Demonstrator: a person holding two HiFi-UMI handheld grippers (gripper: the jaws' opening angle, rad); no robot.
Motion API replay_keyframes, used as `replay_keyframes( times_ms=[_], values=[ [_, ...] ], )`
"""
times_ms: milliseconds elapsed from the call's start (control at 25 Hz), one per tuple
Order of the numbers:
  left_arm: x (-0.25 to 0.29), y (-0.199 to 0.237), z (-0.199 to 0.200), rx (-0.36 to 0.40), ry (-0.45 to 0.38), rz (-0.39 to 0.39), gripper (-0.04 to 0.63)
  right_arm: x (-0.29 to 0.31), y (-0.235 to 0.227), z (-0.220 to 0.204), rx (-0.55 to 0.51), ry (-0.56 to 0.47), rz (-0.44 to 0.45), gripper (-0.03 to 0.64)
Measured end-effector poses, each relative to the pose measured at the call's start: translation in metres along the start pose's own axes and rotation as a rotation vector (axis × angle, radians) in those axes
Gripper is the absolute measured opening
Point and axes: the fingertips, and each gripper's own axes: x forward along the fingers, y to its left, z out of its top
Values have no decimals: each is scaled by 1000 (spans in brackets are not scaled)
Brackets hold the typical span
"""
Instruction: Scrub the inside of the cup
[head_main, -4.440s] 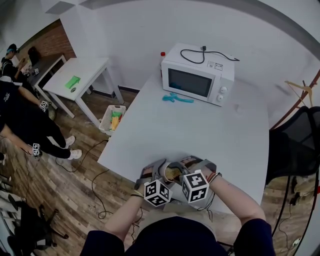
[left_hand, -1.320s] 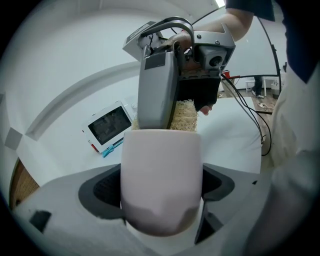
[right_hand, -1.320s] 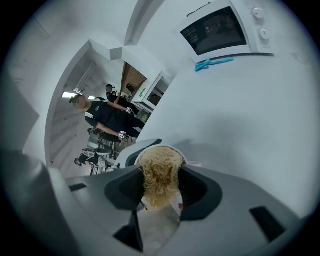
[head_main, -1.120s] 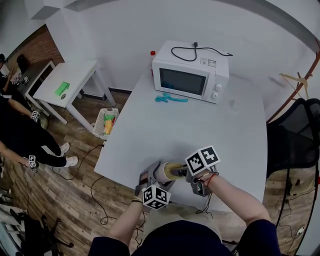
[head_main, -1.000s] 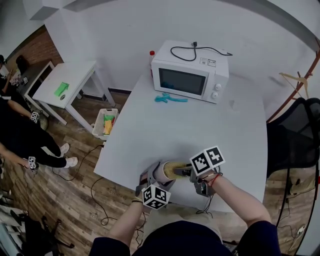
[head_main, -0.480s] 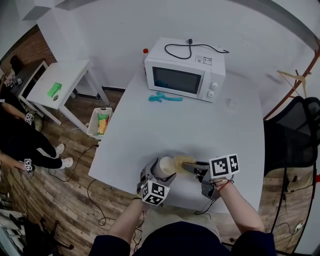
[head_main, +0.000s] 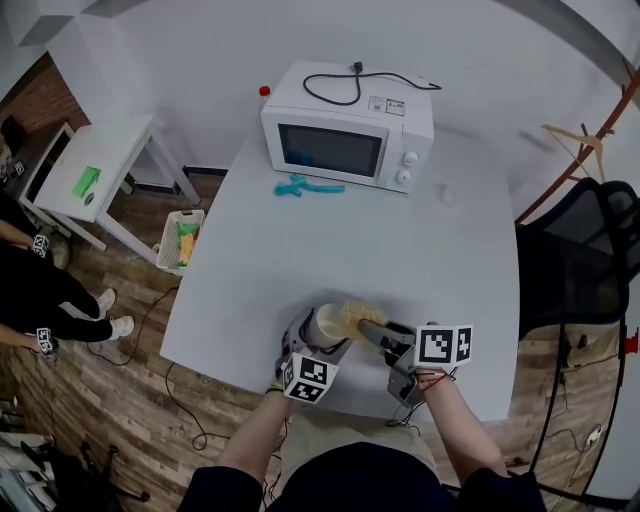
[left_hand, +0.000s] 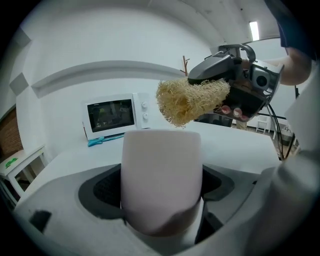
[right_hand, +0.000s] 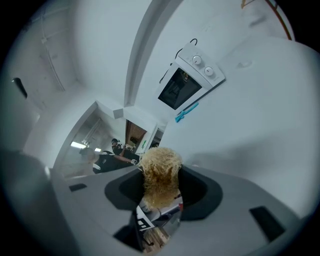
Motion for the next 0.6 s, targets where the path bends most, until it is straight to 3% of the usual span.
replay_keyframes(
  times_ms=[600],
  values=[
    [11, -11, -6, -39, -2, -19, 453, -6, -11, 4, 59, -27, 34, 179]
  ],
)
